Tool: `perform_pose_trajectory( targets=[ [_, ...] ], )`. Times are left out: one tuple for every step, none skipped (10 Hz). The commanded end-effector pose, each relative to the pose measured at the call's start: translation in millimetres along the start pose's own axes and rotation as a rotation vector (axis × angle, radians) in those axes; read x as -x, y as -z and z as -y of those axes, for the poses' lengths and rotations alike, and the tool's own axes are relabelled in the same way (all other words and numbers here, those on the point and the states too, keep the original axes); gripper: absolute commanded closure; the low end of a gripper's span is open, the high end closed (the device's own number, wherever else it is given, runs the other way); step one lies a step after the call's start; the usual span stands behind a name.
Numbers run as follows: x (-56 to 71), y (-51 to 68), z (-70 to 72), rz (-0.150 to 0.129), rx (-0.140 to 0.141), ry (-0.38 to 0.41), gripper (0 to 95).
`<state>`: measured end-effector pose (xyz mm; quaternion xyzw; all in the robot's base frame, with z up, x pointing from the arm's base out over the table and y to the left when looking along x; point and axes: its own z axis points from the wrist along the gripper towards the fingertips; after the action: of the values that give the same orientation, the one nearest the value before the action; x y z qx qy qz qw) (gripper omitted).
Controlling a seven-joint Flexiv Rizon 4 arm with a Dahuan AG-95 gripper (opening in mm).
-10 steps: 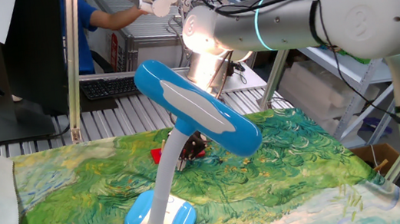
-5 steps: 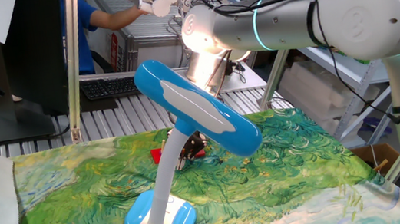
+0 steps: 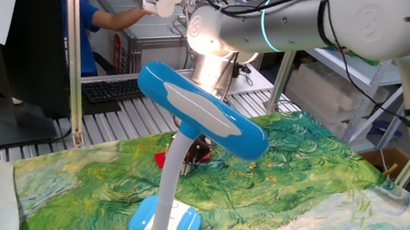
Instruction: Turn off the desk lamp by pressing the button
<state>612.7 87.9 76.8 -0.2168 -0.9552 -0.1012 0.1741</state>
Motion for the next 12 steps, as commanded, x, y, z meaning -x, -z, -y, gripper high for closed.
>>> perform_pose_trajectory(
  targets=[
    [-0.1, -0.2, 0.4, 0.035, -0.022, 0.101, 95.0],
    [0.2, -0.1, 0.5, 0.050, -0.030, 0.200, 95.0],
    [0.3, 0.0, 0.5, 0.048, -0.032, 0.283, 95.0],
    [0.3, 0.0, 0.5, 0.045, -0.032, 0.301, 95.0],
    [0.7, 0.0, 0.6, 0.045, -0.036, 0.329, 95.0],
    [0.7, 0.0, 0.6, 0.039, -0.045, 0.367, 95.0],
    [0.7, 0.0, 0.7, 0.037, -0.050, 0.369, 95.0],
    [0.9, 0.0, 0.8, 0.040, -0.056, 0.378, 95.0],
    [1.0, -0.1, 0.8, 0.039, -0.056, 0.372, 95.0],
    [1.3, -0.3, 0.4, -0.007, -0.051, 0.248, 95.0],
    [1.8, -0.7, -0.1, -0.022, -0.045, 0.143, 95.0],
    [2.1, -0.5, 0.0, -0.022, -0.042, 0.042, 95.0]
  ],
)
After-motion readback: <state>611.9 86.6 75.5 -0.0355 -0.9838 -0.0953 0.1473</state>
